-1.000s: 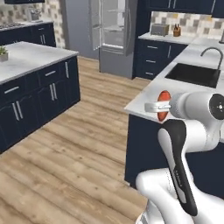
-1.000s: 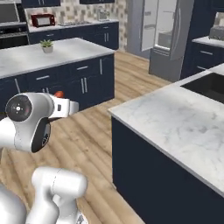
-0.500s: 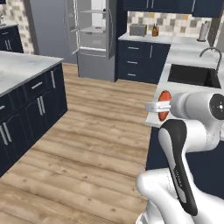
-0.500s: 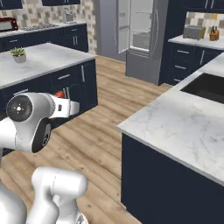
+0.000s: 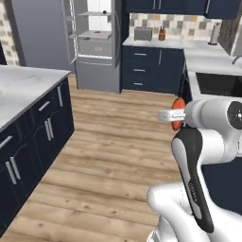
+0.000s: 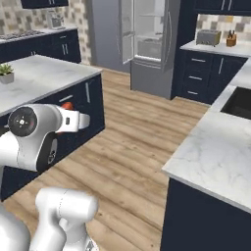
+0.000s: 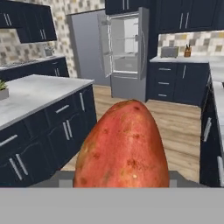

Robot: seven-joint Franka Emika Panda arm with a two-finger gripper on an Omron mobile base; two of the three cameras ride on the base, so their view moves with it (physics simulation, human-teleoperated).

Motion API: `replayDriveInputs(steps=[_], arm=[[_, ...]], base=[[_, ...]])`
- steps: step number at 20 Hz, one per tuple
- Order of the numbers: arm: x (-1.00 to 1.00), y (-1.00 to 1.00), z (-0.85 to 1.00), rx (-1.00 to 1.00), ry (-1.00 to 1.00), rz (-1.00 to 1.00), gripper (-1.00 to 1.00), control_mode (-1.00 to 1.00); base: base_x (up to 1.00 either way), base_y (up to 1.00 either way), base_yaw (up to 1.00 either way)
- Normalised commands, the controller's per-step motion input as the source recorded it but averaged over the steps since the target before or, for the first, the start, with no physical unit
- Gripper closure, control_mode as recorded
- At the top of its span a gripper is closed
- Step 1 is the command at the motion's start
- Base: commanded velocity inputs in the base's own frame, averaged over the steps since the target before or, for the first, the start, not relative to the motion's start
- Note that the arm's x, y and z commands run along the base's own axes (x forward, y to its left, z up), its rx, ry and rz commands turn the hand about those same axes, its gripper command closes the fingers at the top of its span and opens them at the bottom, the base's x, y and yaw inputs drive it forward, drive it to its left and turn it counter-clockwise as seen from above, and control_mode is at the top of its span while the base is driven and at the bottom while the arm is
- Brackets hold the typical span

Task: Transport the fish and sweet potato to the fridge. Place the fish on the rack containing meat and place the sweet potato on the rack containing the vegetable, ensuring meats and vegetables are on different racks.

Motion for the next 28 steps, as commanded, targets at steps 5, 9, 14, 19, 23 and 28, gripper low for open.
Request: replayDriveInputs(steps=[5,9,14,19,23,28], arm=[[0.00,0.00,0.00,0.00,0.00,0.00,1.00,1.00],[0.00,0.00,0.00,0.00,0.00,0.00,1.00,1.00],[0.00,0.00,0.00,0.00,0.00,0.00,1.00,1.00],[0.00,0.00,0.00,0.00,0.00,0.00,1.00,1.00],[0.00,0.00,0.00,0.00,0.00,0.00,1.00,1.00],[0.00,0.00,0.00,0.00,0.00,0.00,1.00,1.00]], base=[[1.00,0.80,-0.29],[1.00,0.47,-0.26],[1.00,0.23,-0.23],[1.00,0.18,-0.19],[1.00,0.47,-0.23],[1.00,0.10,-0.06]])
